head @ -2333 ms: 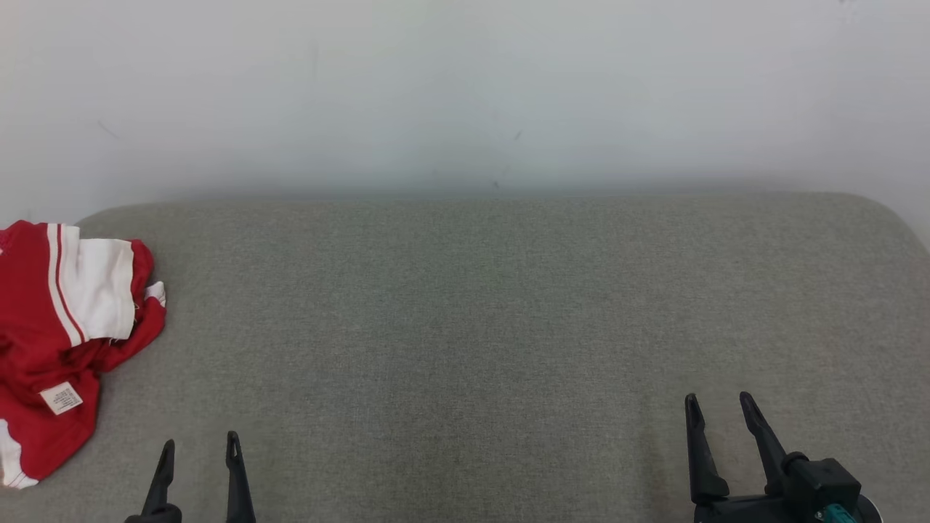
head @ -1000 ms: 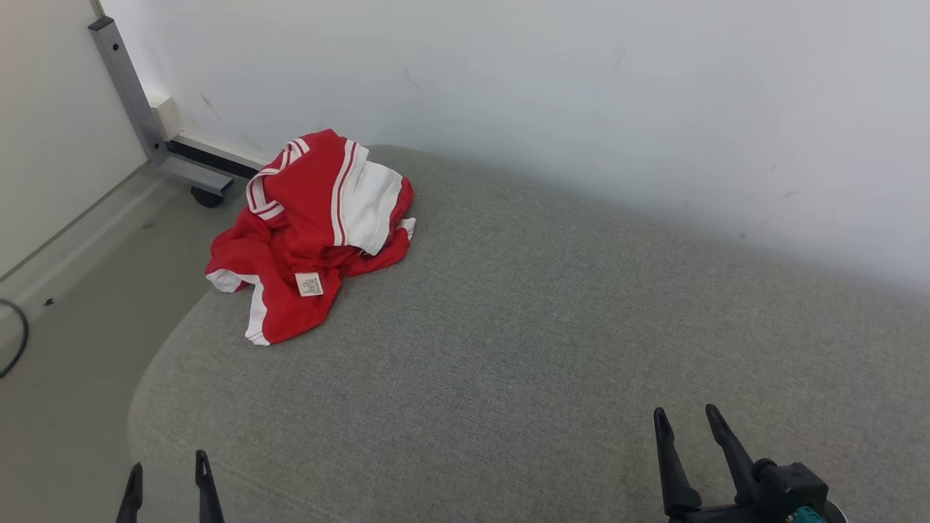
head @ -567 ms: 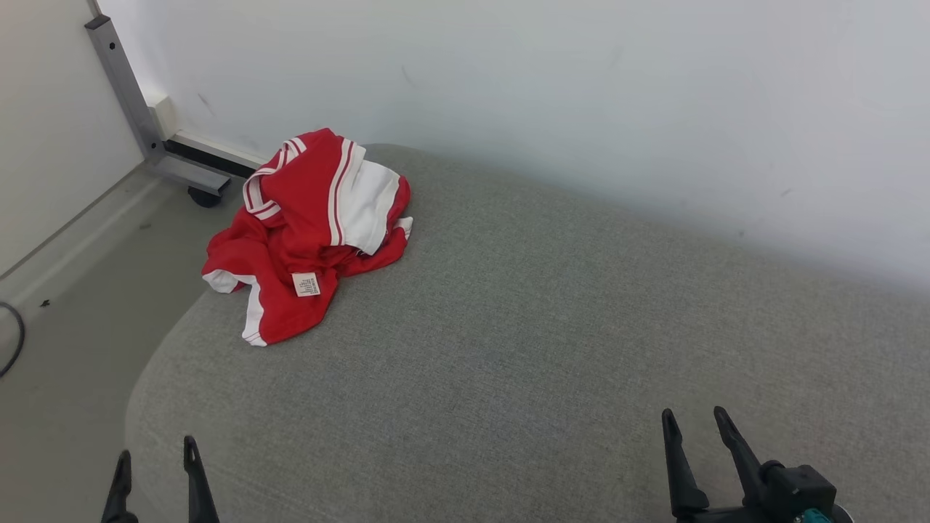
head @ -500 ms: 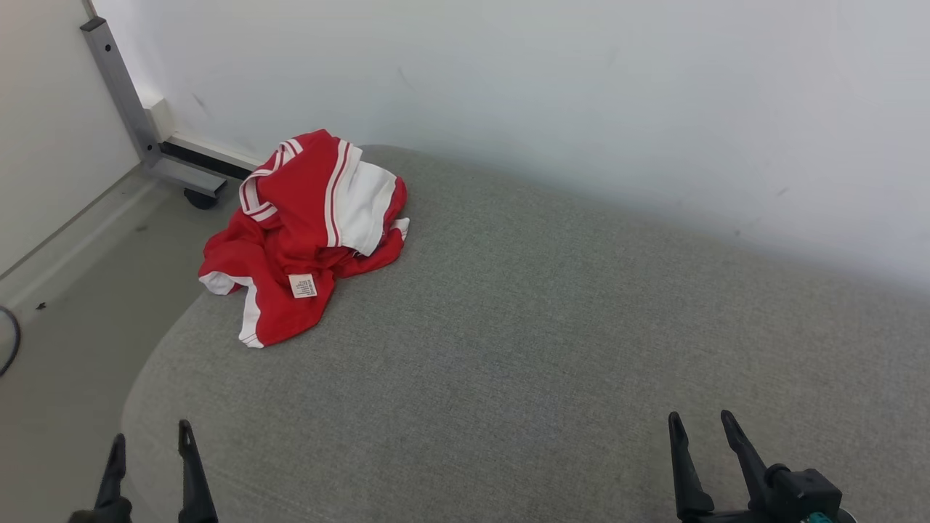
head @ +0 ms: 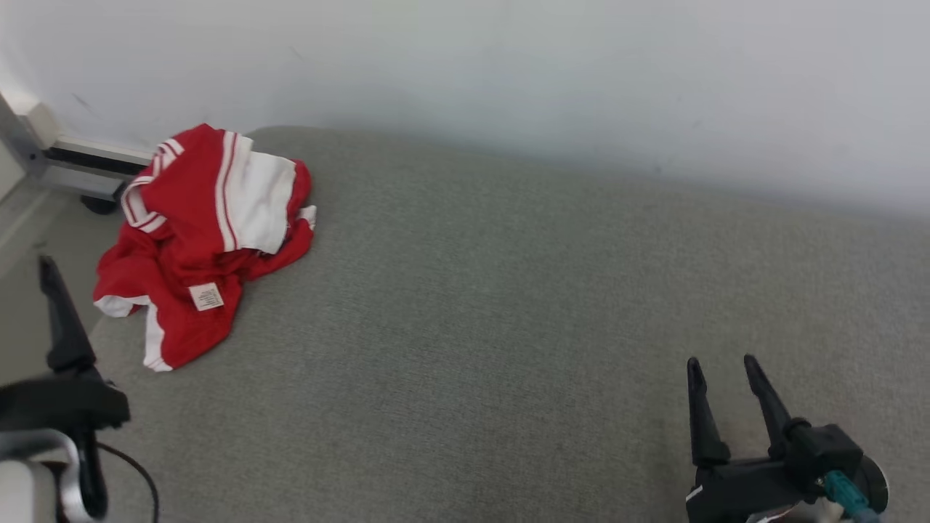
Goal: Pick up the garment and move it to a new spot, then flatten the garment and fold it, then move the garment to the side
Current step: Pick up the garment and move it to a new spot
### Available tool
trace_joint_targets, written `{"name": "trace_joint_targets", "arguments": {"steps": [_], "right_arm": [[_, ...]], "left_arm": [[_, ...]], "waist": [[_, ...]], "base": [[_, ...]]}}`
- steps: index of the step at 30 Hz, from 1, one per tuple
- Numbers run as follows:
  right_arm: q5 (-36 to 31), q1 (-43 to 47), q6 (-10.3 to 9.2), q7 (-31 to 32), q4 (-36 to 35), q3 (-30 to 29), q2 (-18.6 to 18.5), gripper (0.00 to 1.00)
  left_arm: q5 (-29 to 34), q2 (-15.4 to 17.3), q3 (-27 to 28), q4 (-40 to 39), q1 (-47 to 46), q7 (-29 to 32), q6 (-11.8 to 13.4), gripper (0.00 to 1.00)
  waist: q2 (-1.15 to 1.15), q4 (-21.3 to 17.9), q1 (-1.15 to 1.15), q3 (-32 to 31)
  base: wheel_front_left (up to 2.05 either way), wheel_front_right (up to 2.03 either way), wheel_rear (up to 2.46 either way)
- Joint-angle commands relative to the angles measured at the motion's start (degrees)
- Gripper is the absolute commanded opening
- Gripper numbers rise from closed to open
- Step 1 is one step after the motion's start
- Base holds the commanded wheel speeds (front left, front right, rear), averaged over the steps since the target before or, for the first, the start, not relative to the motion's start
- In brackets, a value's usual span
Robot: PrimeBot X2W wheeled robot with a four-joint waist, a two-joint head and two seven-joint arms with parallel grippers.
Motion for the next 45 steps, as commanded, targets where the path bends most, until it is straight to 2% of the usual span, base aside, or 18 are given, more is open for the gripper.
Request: {"name": "trace_joint_targets", "arguments": {"steps": [1,8,14,21,26,29,32,38,39,40,45], "right_arm": [[-0.7,-1.4,-0.12,0.0,-0.9,-1.1,0.0,1.0],[-0.8,-3.5,-0.12,0.0,-4.4,-5.4,0.1,1.0],[0.2,-5.4,-0.12,0.0,-6.2,-5.0,0.1,1.0],[0.7,-6.3,-0.12,0.0,-8.0,-5.1,0.1,1.0],[-0.1,-6.4,-0.12,0.0,-9.7,-5.7,0.1,1.0],[-0.4,-6.0,-0.12,0.0,-10.5,-5.9,0.1,1.0],[-0.6,-5.6,-0.12,0.0,-11.1,-6.1,0.1,1.0],[-1.1,-5.4,-0.12,0.0,-11.5,-5.7,0.1,1.0],[-1.2,-5.5,-0.12,0.0,-11.5,-5.6,0.1,1.0],[-1.2,-5.4,-0.12,0.0,-11.5,-5.6,0.1,1.0],[-1.2,-4.8,-0.12,0.0,-11.1,-5.4,0.1,1.0]], "left_arm": [[-0.6,1.6,1.0,0.7,-3.2,0.3,-0.4,1.0],[-3.8,7.4,5.0,3.1,-12.2,2.9,-1.2,1.0],[-5.3,12.6,6.4,9.2,-19.2,5.4,-2.3,1.0],[-5.7,16.7,6.7,17.3,-25.2,7.1,-3.3,1.0],[-5.1,19.4,6.2,25.1,-28.2,9.4,-3.0,1.0],[-4.3,20.8,5.6,29.8,-29.0,11.3,-2.2,1.0],[-4.1,21.3,4.3,33.7,-29.6,14.0,-2.5,1.0],[-4.3,20.2,2.8,39.9,-30.4,18.8,-2.4,1.0],[-4.5,19.9,2.7,40.4,-30.7,19.2,-2.1,0.53],[-4.5,19.7,2.4,40.7,-30.9,19.1,-2.1,0.0],[-3.9,19.0,2.1,39.1,-31.6,13.6,-1.4,0.0]], "waist": [[0.0,-8.8,0.0,9.0],[0.0,-15.4,0.0,17.1],[0.0,-19.3,0.0,22.4],[0.0,-21.5,0.0,26.4],[0.0,-22.2,0.0,28.2],[0.0,-22.3,0.0,28.5],[0.0,-22.1,0.0,28.7],[0.0,-21.5,0.0,28.2],[0.0,-21.4,0.0,28.1],[0.0,-21.2,0.0,27.9],[0.0,-20.3,0.0,26.0]], "base": [[0.0,0.0,0.0],[0.0,0.0,0.0],[0.0,0.0,0.0],[0.0,0.0,0.0],[0.0,0.0,0.0],[0.0,0.0,0.0],[0.0,0.0,0.0],[0.0,0.0,0.0],[0.0,0.0,0.0],[0.0,0.0,0.0],[0.0,0.0,0.0]]}}
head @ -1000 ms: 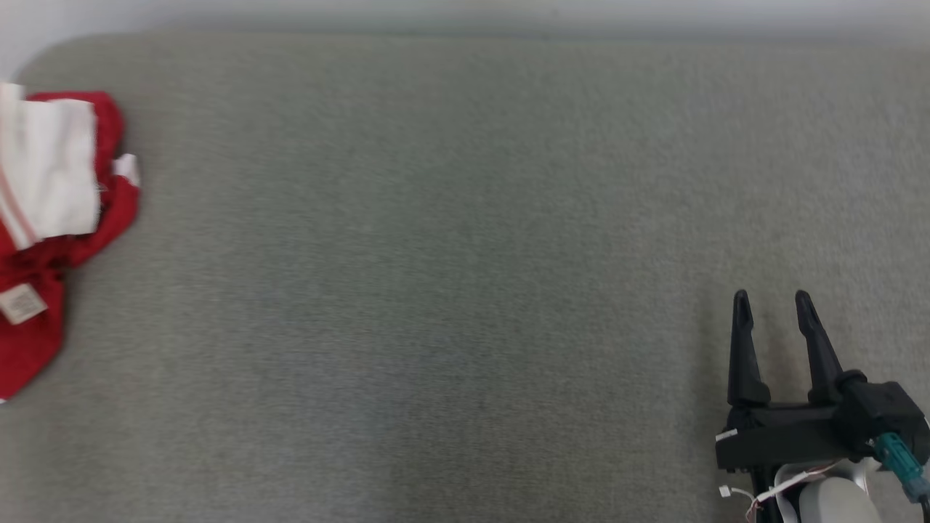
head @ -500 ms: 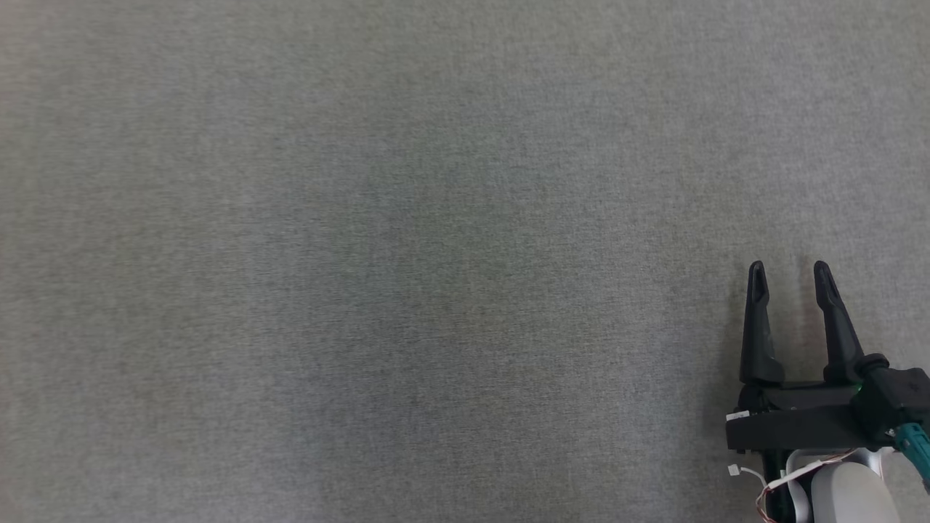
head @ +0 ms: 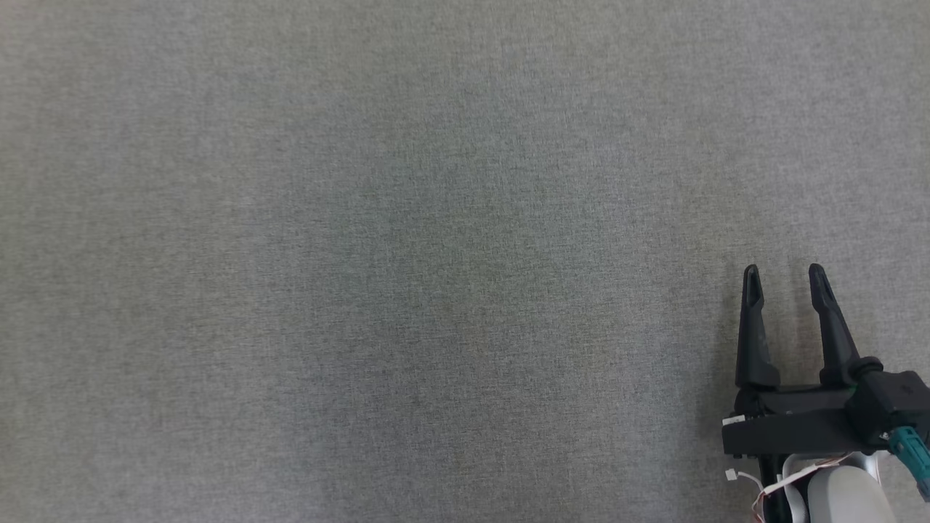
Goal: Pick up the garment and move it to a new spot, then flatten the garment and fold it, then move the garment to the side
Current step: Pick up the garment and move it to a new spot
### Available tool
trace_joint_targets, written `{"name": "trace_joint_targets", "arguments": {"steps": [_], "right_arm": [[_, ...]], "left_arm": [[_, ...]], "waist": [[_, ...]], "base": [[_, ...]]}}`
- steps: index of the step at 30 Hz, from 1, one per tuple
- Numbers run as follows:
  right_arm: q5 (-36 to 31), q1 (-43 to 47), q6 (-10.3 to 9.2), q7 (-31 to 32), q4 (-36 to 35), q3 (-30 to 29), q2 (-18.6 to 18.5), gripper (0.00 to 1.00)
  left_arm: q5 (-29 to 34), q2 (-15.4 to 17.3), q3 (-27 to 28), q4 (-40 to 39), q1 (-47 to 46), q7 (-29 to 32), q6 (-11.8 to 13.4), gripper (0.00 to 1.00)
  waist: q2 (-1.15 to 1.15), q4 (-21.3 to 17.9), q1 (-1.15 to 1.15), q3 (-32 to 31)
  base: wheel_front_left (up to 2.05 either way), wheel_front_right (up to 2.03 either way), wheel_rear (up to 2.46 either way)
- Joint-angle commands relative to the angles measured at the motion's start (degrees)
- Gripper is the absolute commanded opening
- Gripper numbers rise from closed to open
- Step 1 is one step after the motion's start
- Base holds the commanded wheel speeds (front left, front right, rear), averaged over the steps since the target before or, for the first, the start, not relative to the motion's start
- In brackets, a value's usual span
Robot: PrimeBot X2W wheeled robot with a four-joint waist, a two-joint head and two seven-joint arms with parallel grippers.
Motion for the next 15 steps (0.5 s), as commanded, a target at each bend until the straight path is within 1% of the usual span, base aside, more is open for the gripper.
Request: {"name": "trace_joint_targets", "arguments": {"steps": [1,5,6,9,14,15], "right_arm": [[-0.2,0.7,-0.12,0.0,0.2,0.1,0.1,1.0],[0.7,1.5,-0.12,0.0,1.1,0.4,0.1,1.0],[1.0,1.8,-0.12,0.0,1.4,0.6,0.1,1.0],[1.7,2.3,-0.12,0.0,2.5,1.0,0.1,1.0],[3.1,2.7,-0.12,0.0,4.5,2.0,0.1,1.0],[3.1,2.7,-0.12,0.0,4.5,2.0,0.1,1.0]], "left_arm": [[-0.1,-0.2,0.1,-0.7,-0.9,-1.4,0.0,0.0],[0.0,-0.2,0.0,-4.3,-1.9,-5.9,-0.2,0.0],[0.5,0.2,-0.3,-5.5,-2.1,-6.8,-0.2,0.0],[0.3,-0.1,-0.6,-10.2,-3.3,-8.9,-0.8,0.0],[1.4,-0.5,-2.8,-20.5,-5.7,-8.9,-1.3,0.0],[1.4,-0.5,-2.8,-20.5,-5.7,-8.9,-1.3,0.0]], "waist": [[-0.01,0.9,0.0,-1.5],[-0.01,2.3,0.0,-4.6],[-0.01,2.6,0.0,-5.4],[-0.01,3.7,0.0,-7.9],[-0.01,4.2,0.0,-11.9],[-0.01,4.2,0.0,-11.9]], "base": [[0.0,0.0,0.0],[0.0,0.0,0.0],[0.0,0.0,0.0],[0.0,0.0,0.0],[0.0,0.0,0.0],[0.0,0.0,0.0]]}}
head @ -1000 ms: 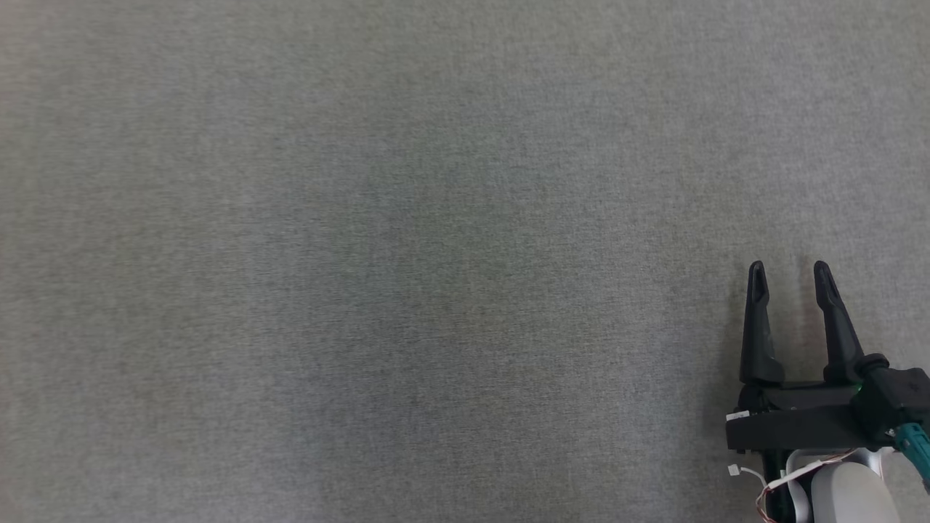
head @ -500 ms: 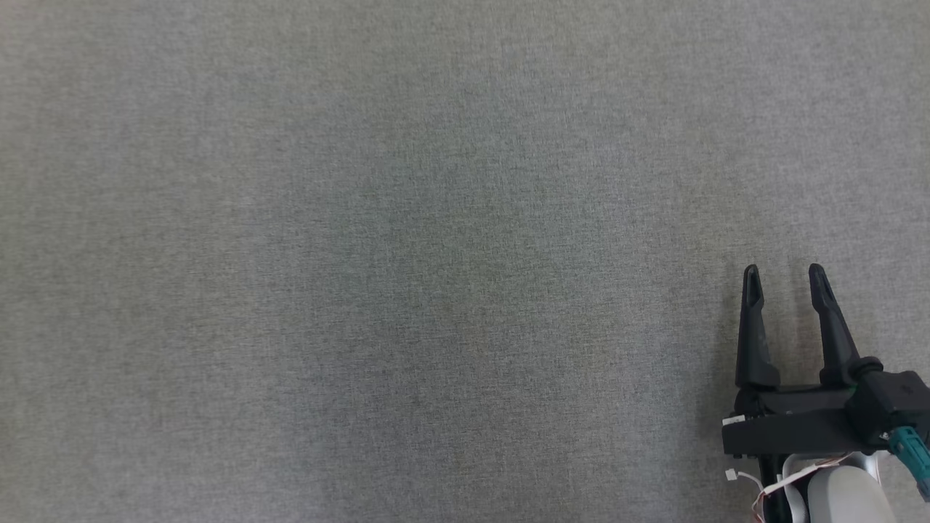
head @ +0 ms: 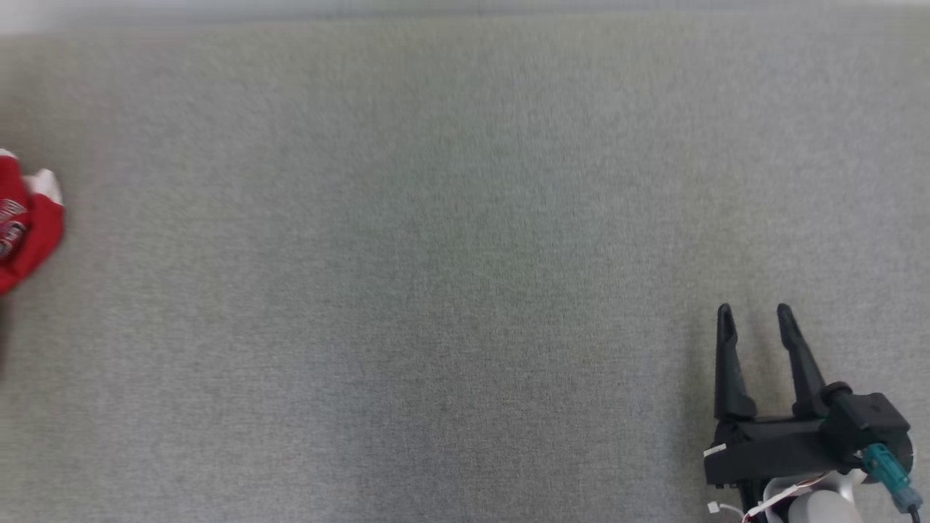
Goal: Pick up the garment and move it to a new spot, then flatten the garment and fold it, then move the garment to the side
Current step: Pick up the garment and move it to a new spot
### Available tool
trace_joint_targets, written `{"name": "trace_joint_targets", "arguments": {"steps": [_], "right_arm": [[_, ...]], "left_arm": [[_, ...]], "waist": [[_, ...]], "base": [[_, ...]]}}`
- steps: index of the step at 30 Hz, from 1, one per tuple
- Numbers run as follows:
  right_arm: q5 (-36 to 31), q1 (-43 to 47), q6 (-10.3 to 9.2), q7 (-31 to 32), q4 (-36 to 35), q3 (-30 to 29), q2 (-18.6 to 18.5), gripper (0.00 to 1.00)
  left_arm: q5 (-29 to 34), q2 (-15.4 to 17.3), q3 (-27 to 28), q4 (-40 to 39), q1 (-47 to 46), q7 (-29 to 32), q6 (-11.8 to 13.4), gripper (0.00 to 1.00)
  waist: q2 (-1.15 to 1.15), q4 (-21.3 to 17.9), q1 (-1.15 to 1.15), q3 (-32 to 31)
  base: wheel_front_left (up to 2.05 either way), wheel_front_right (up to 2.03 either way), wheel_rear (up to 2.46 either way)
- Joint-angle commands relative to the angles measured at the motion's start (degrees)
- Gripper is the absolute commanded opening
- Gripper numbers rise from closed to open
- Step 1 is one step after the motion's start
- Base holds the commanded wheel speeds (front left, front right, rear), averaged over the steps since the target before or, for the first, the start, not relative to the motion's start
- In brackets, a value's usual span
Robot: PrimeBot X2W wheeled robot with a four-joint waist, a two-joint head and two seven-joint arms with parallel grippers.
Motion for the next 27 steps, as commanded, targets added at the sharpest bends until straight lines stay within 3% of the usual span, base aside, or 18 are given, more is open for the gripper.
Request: {"name": "trace_joint_targets", "arguments": {"steps": [1,9,14,15,22,27], "right_arm": [[0.3,0.8,-0.12,0.0,0.1,0.2,0.1,1.0],[3.8,1.2,-0.12,0.0,2.3,2.3,0.1,1.0],[5.2,1.6,-0.12,0.0,3.3,3.0,0.1,1.0],[5.6,1.8,-0.12,0.0,3.5,3.0,0.1,1.0],[6.5,2.4,-0.12,0.0,3.9,3.3,0.1,1.0],[6.6,2.5,-0.12,0.0,4.2,3.8,0.1,1.0]], "left_arm": [[0.6,-0.3,-0.2,-0.9,-0.7,0.2,-0.3,0.0],[1.3,-3.1,-6.5,-18.5,-4.0,6.5,-1.7,0.0],[1.0,-8.1,-12.4,-25.0,-5.2,9.7,-2.4,0.0],[0.5,-10.9,-15.1,-25.8,-5.3,10.3,-2.7,0.0],[-1.0,-20.5,-22.5,-23.7,0.2,9.9,-2.0,0.0],[-1.4,-24.2,-26.8,-19.7,5.4,8.7,-2.5,0.0]], "waist": [[0.0,0.9,0.0,-3.2],[0.0,-3.5,0.0,-7.7],[0.0,-7.7,0.0,-9.6],[0.0,-9.2,0.0,-10.0],[0.0,-14.3,0.0,-11.5],[0.0,-16.3,0.0,-11.3]], "base": [[0.0,0.0,0.0],[0.0,0.0,0.0],[0.0,0.0,0.0],[0.0,0.0,0.0],[0.0,0.0,0.0],[0.0,0.0,0.0]]}}
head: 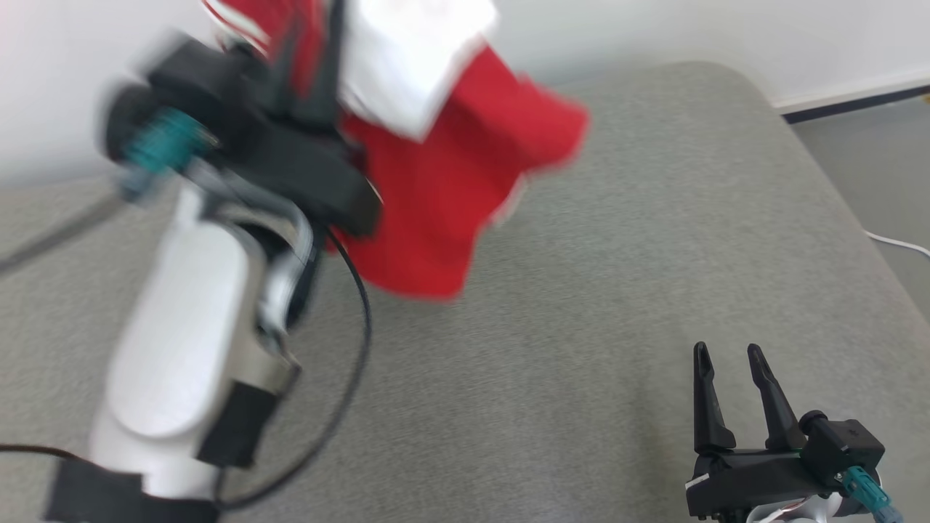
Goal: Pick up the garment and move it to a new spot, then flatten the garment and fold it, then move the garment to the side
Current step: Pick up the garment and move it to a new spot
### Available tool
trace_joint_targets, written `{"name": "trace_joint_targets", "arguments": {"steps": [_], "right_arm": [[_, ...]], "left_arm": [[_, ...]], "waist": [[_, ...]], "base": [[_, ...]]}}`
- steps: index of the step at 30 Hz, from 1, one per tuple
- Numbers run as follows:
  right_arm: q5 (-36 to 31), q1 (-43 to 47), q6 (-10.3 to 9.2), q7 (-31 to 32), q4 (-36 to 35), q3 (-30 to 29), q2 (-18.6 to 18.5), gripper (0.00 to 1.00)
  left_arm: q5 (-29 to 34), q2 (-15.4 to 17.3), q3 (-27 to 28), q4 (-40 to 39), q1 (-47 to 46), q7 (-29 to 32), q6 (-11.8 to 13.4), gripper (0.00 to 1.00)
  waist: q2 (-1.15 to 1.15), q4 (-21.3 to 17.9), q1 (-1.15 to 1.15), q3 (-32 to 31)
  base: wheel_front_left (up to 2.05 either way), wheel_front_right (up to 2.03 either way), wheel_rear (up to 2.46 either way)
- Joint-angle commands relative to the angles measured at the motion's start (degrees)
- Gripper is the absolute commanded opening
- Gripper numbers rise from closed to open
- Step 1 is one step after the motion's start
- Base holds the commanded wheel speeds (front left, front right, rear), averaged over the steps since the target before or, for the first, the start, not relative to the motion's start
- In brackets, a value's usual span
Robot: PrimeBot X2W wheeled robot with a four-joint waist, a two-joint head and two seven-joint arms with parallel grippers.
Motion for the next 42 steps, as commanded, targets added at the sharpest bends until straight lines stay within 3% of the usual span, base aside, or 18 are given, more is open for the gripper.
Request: {"name": "trace_joint_targets", "arguments": {"steps": [1,14,15,16,17,18,27,42], "right_arm": [[0.4,0.3,-0.12,0.0,0.1,0.3,0.1,1.0],[-0.9,0.1,-0.12,0.0,1.3,1.8,0.1,1.0],[-0.9,0.2,-0.12,0.0,1.3,2.1,0.1,1.0],[-0.9,0.2,-0.12,0.0,1.3,2.1,0.1,1.0],[-0.9,0.3,-0.12,0.0,1.4,2.2,0.1,1.0],[-0.8,0.5,-0.12,0.0,1.4,2.3,0.1,1.0],[-1.0,3.4,-0.12,0.0,1.9,1.2,0.1,1.0],[-2.1,5.8,-0.12,0.0,0.1,0.0,0.1,1.0]], "left_arm": [[-0.4,-1.1,-1.0,1.7,2.5,-0.8,-0.2,0.0],[-3.8,-5.3,-7.1,22.6,18.8,-6.7,-0.6,0.0],[-3.8,-5.4,-7.5,24.1,19.3,-7.2,-0.9,0.24],[-3.8,-5.4,-7.5,24.1,19.3,-7.2,-0.9,0.24],[-3.3,-5.5,-8.2,25.2,19.3,-8.0,-0.9,0.82],[-3.4,-5.6,-8.3,25.8,19.3,-9.2,-0.9,1.0],[-4.5,-5.5,-8.2,22.1,19.1,-15.3,0.4,1.0],[-0.6,7.1,-2.0,8.0,32.1,-17.1,7.1,1.0]], "waist": [[0.01,-2.2,0.01,-0.7],[0.01,-1.8,0.01,-1.6],[0.01,-1.6,0.01,-1.8],[0.01,-1.6,0.01,-1.8],[0.01,-1.2,0.01,-2.1],[0.01,-0.9,0.01,-2.4],[0.01,4.5,0.01,-6.8],[0.01,11.3,0.01,-10.1]], "base": [[0.0,0.0,0.0],[0.0,0.0,0.0],[0.0,0.0,0.0],[0.0,0.0,0.0],[0.0,0.0,0.0],[0.0,0.0,0.0],[0.0,0.0,0.0],[0.0,0.0,0.0]]}}
